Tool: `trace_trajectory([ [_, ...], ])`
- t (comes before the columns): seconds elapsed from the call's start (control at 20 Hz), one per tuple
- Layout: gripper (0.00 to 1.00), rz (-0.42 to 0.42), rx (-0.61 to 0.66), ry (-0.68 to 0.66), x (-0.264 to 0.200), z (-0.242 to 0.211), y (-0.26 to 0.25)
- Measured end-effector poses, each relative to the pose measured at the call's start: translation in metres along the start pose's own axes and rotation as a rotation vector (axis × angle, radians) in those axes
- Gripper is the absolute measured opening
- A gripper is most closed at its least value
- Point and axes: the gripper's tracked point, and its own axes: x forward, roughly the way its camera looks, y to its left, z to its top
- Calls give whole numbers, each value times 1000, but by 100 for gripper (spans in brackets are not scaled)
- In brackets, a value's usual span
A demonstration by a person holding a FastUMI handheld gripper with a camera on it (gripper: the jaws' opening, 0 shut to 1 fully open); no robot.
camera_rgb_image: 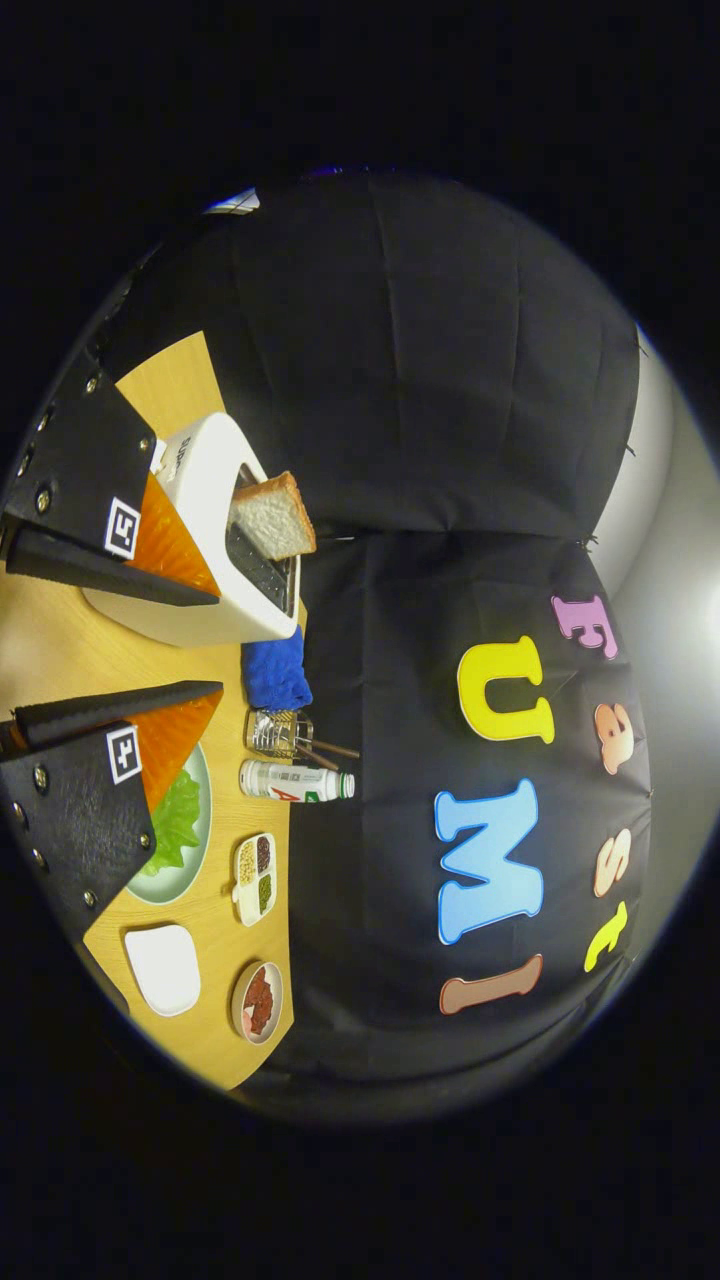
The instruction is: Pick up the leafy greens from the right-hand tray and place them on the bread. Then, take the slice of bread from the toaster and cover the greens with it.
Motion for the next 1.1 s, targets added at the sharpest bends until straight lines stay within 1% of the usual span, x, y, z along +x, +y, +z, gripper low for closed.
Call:
trace_trajectory([
  [0.25,46,88,-41,-3,12,9,53],
  [0.4,46,92,-69,-18,21,16,70],
  [0.5,46,103,-72,-8,29,12,81],
  [0.6,46,102,-65,5,36,11,87],
  [0.95,46,49,-71,35,68,9,93],
  [1.1,46,41,-75,39,82,10,101],
])
